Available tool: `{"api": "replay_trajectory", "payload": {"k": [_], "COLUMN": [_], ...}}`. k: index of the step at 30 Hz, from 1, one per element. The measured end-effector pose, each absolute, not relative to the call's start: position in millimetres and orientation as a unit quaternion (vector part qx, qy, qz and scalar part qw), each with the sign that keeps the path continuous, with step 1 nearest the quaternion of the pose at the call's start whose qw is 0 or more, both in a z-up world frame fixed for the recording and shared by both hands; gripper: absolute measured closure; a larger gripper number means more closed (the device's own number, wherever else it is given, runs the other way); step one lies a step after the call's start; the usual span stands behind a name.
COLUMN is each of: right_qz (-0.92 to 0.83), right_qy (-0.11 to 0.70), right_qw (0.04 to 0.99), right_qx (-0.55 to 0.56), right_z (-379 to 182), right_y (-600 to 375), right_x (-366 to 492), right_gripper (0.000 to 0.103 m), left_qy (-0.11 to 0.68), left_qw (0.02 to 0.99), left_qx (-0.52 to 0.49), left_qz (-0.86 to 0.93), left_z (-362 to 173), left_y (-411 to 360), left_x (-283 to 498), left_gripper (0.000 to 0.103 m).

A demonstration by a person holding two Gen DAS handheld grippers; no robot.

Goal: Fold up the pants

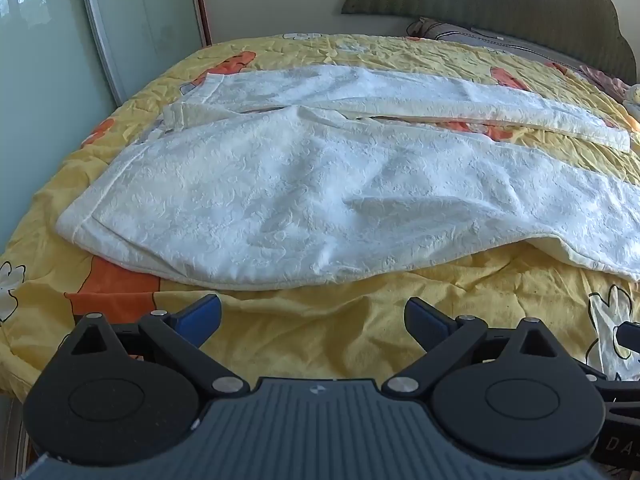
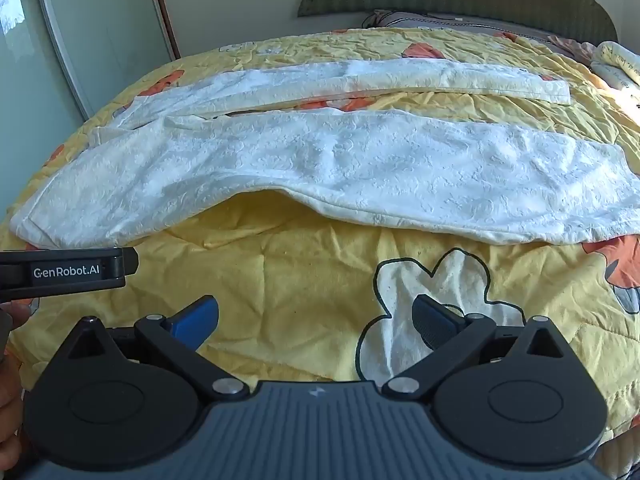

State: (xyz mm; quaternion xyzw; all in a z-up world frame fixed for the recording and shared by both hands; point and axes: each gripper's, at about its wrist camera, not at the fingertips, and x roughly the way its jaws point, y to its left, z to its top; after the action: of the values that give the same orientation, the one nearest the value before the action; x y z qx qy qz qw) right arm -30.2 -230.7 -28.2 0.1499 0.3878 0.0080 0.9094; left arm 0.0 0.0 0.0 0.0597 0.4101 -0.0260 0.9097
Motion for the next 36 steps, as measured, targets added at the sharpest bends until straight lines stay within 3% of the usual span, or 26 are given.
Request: {"api": "replay_trajectory", "payload": {"k": [36], "right_qz": [0.020], "right_qy": [0.395], "right_qw": [0.906], "right_qx": [0.154], "right_z": [-33.2], "right_y": [-229.6], "right_x": [-29.4], "right_gripper": [0.000], "left_qy": [0.431], "left_qw": [0.900], "left_qx": [0.059], "left_qz": [-0.022], "left_z": [-7.8], "left_y": [-1.9], "left_x": [4.1], "left_gripper": [0.004]}}
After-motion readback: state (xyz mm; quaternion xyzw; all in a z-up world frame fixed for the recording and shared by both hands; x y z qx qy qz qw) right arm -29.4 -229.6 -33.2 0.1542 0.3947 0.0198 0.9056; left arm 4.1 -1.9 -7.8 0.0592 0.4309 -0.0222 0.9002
